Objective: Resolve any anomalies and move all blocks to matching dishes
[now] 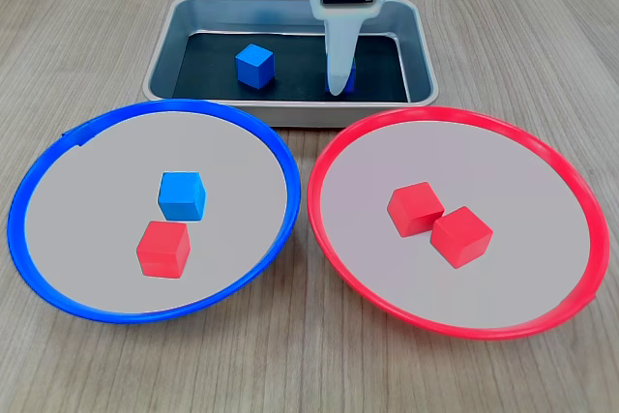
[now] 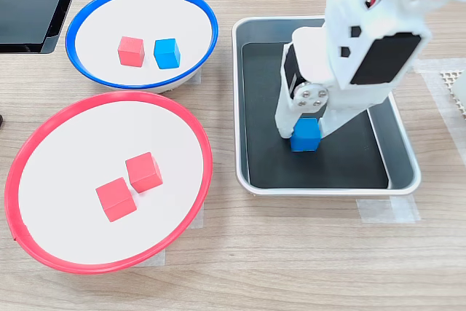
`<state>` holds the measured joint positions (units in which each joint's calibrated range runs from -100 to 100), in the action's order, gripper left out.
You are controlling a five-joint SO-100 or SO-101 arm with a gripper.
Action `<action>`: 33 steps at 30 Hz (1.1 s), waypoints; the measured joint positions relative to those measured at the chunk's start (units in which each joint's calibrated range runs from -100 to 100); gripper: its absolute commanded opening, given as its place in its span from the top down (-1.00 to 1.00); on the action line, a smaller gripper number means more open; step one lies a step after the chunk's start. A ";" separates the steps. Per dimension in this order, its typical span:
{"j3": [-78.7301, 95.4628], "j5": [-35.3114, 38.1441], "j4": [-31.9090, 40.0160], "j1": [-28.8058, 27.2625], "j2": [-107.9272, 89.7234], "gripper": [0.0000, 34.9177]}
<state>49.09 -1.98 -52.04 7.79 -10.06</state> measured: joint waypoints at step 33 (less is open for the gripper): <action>-61.80 12.84 -4.57 -23.54 35.38 0.37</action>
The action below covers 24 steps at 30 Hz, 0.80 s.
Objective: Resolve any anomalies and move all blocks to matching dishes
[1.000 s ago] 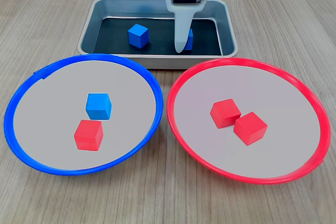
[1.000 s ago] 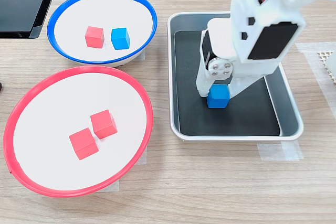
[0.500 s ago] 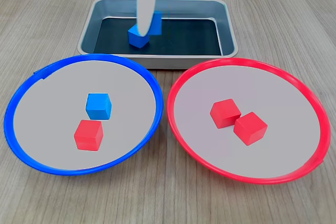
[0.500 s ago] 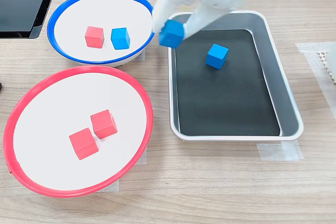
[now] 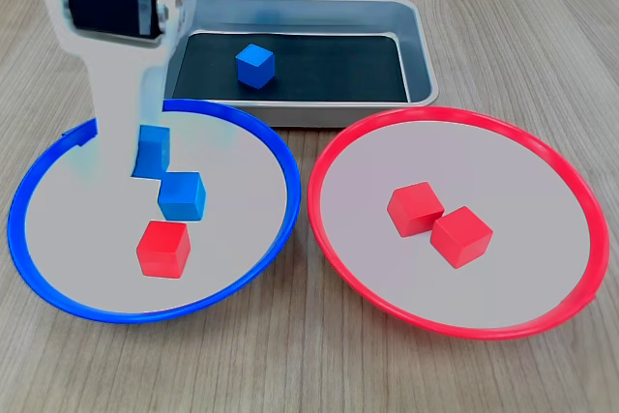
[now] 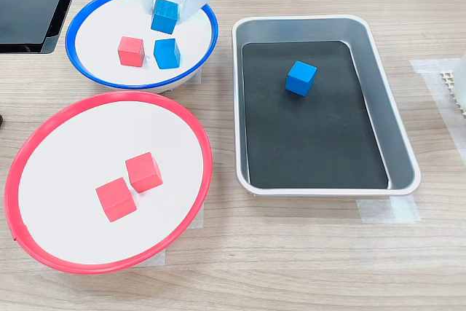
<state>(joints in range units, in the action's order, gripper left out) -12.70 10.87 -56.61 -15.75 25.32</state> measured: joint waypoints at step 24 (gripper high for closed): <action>-3.27 4.05 5.95 4.78 4.18 0.13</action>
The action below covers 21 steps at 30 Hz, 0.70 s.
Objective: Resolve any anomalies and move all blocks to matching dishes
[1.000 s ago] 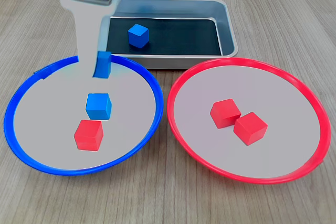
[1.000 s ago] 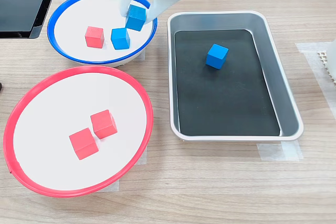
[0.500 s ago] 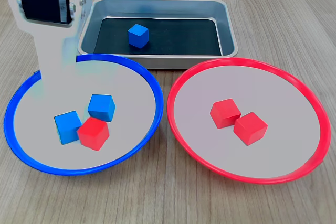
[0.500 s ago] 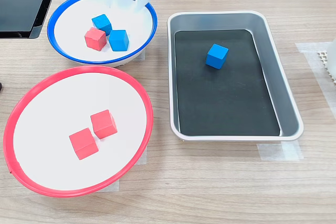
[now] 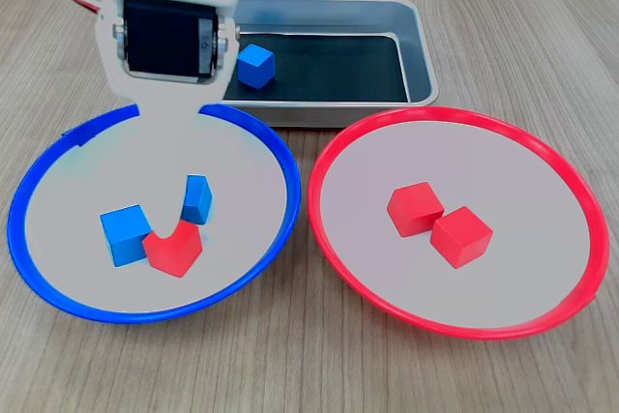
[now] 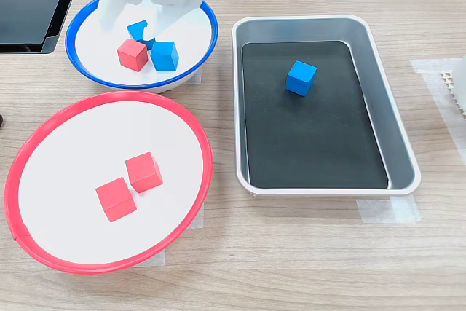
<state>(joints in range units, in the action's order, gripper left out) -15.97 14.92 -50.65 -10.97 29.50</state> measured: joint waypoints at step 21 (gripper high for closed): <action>-2.09 16.02 -3.43 -0.35 5.71 0.12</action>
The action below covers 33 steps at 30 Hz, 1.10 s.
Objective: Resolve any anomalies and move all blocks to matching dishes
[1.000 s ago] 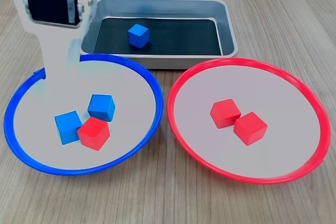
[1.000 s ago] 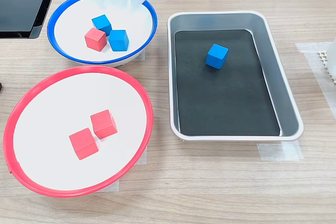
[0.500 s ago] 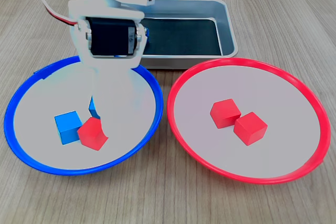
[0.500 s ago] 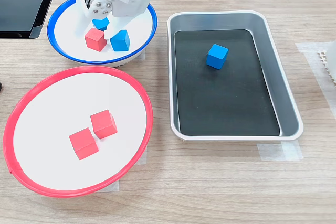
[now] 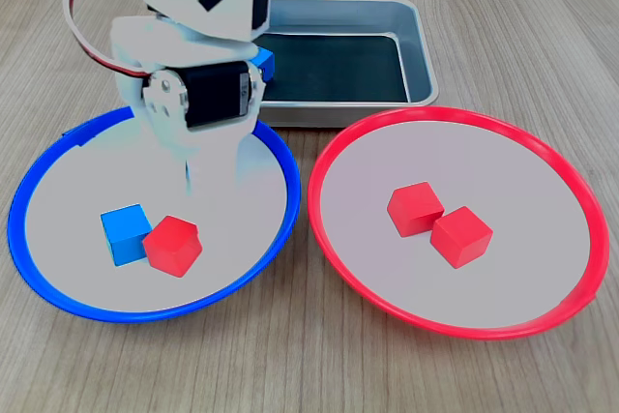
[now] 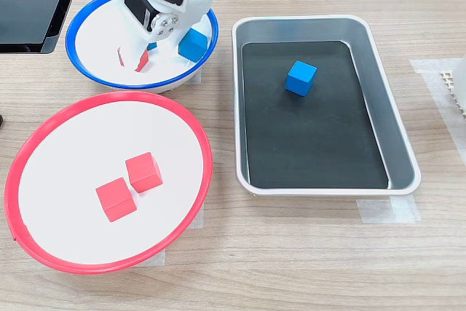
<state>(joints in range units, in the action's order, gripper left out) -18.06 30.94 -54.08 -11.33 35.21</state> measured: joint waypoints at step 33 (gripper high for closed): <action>-1.91 -0.78 3.18 1.42 -2.47 0.99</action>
<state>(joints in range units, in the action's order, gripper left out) -19.96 30.16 -50.90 -9.91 32.74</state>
